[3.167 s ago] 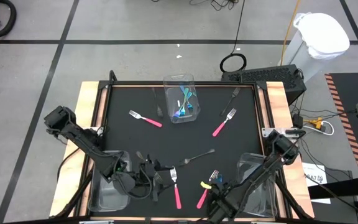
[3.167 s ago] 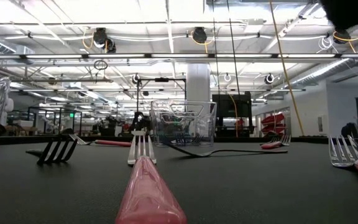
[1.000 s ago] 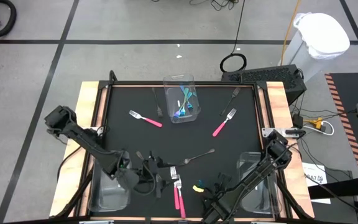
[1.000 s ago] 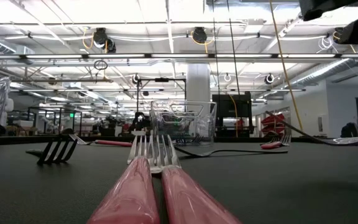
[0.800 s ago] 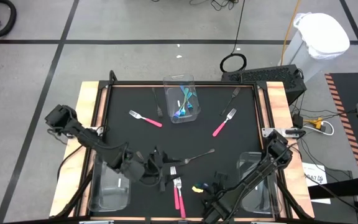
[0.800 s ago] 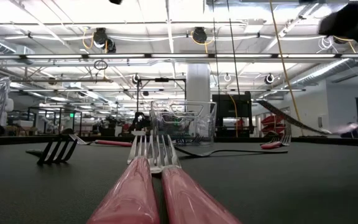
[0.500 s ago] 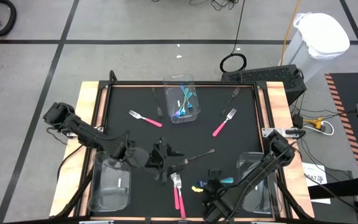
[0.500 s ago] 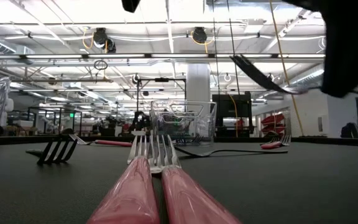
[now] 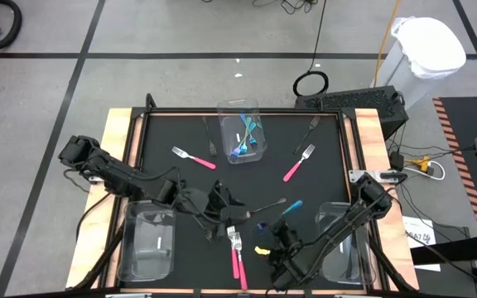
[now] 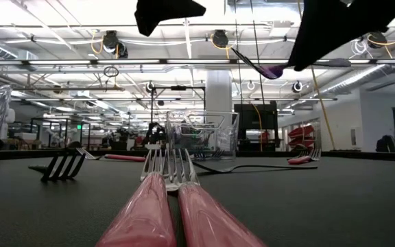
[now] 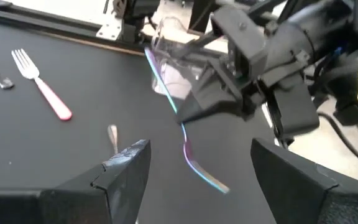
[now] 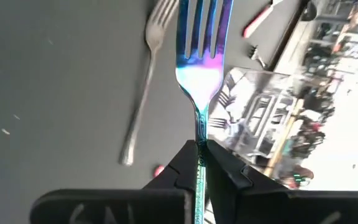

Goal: Sort silverware by color (type)
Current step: Put the blue fork into the top transparent bin

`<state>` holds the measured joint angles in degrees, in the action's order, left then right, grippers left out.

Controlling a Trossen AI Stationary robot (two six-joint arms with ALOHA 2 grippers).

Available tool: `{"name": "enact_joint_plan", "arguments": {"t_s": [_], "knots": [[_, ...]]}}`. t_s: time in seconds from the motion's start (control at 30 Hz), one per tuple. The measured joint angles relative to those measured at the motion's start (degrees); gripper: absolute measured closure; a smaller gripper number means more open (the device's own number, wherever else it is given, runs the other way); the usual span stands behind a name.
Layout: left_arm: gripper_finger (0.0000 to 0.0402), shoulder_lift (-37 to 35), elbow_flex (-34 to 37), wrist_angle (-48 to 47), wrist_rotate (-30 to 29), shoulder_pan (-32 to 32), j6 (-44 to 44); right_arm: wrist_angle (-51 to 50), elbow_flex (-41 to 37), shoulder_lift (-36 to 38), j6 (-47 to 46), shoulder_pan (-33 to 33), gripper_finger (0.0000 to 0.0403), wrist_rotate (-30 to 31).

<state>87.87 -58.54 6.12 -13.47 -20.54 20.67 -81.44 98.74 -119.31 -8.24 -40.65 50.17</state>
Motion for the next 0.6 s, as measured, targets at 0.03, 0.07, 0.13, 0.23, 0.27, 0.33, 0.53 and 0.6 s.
{"name": "enact_joint_plan", "arguments": {"t_s": [0.03, 0.07, 0.13, 0.23, 0.27, 0.33, 0.53, 0.6], "knots": [[0.0123, 0.0, 0.0, -0.2, 0.0, 0.0, 0.0, -0.3, 0.0, 0.0, 0.9, 0.2, 0.0388, 0.7], [0.0123, 0.0, 0.0, -0.5, 0.0, 0.0, 0.5, -0.5, 0.0, 0.0, 1.9, 0.5, 0.0388, 1.4], [0.0123, 0.0, 0.0, -1.9, 0.0, 0.0, 2.4, -1.0, 0.0, 0.0, 3.4, 1.1, 0.0388, 2.6], [0.0123, 0.0, 0.0, -4.8, 0.0, 0.0, 4.6, -1.2, 0.0, 0.0, 4.6, 2.3, 0.0388, 2.6], [0.0123, 0.0, 0.0, -5.7, 0.0, 0.0, 5.4, -1.2, 0.0, 0.0, 4.6, 2.6, 0.0388, 2.7], [0.0123, 0.0, 0.0, -8.1, -0.1, 0.3, 7.3, -1.2, 0.0, 0.0, 4.6, 3.2, 0.0388, 2.7], [0.0128, 1.0, 0.0, -12.9, -0.3, 1.7, 13.5, -1.2, 0.0, 0.0, 4.6, 3.9, 0.0387, 2.7], [0.0135, 1.7, 0.0, -12.6, -0.1, 2.3, 14.8, -1.2, 0.0, 0.0, 4.9, 3.9, 0.0387, 2.7]]}}
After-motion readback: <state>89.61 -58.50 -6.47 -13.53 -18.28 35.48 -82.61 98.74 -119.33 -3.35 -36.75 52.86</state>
